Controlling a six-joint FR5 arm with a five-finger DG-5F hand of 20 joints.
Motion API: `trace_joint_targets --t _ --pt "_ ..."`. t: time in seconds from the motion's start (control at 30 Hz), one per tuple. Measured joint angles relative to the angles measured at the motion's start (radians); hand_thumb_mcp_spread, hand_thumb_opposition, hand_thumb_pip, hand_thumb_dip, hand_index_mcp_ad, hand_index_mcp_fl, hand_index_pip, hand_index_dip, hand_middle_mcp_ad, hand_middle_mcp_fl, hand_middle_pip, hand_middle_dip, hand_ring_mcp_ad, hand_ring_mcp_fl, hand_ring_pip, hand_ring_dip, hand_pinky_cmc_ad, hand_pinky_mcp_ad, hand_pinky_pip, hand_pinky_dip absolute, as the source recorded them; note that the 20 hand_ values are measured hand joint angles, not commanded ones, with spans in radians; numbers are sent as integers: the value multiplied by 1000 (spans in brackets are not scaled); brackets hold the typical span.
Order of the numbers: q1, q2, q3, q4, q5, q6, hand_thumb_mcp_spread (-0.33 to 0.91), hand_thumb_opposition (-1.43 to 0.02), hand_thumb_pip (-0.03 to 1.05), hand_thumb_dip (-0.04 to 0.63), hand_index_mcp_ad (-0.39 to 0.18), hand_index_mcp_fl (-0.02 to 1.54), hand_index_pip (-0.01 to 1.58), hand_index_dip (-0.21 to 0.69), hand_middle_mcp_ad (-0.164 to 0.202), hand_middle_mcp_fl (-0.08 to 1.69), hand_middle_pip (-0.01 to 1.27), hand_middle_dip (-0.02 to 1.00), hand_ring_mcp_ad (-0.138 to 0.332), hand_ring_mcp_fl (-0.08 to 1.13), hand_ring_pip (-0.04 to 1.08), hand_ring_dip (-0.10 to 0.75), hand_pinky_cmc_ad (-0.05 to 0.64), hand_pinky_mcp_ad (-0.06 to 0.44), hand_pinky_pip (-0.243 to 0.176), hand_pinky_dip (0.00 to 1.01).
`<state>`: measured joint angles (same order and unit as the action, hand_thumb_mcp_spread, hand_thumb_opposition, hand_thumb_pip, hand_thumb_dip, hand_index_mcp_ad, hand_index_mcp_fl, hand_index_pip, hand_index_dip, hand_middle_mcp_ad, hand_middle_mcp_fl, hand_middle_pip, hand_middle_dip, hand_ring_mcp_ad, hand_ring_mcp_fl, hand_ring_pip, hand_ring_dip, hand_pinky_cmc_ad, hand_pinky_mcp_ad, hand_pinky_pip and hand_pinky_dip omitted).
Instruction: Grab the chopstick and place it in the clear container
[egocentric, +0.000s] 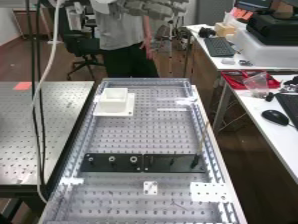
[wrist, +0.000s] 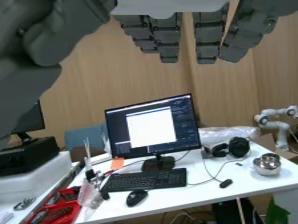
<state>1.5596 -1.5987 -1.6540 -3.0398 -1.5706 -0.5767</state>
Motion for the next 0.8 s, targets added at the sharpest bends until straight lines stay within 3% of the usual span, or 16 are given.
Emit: trace_joint_targets --t 0.3,0.37,0.6,0.7,0.8 --pt "-24 -48 -62 121 6 141 75 -740 246 2 140 10 70 -33 152 3 120 38 265 63 70 16 312 230 -138 166" --pt "-32 -72 -84 176 13 202 75 -740 250 3 140 10 70 -33 157 5 124 38 265 63 70 16 312 230 -138 166" --pt "-50 -141 -138 367 48 318 82 -733 332 0 148 7 65 -24 157 7 120 38 265 61 70 16 312 229 -145 197" --pt "-56 -175 -160 431 72 377 106 -731 410 3 148 16 65 37 157 37 140 47 264 51 72 16 309 236 -145 278" --pt "-60 -209 -187 540 109 446 152 -730 475 3 138 66 70 120 155 119 138 113 267 31 72 16 302 232 -145 321"
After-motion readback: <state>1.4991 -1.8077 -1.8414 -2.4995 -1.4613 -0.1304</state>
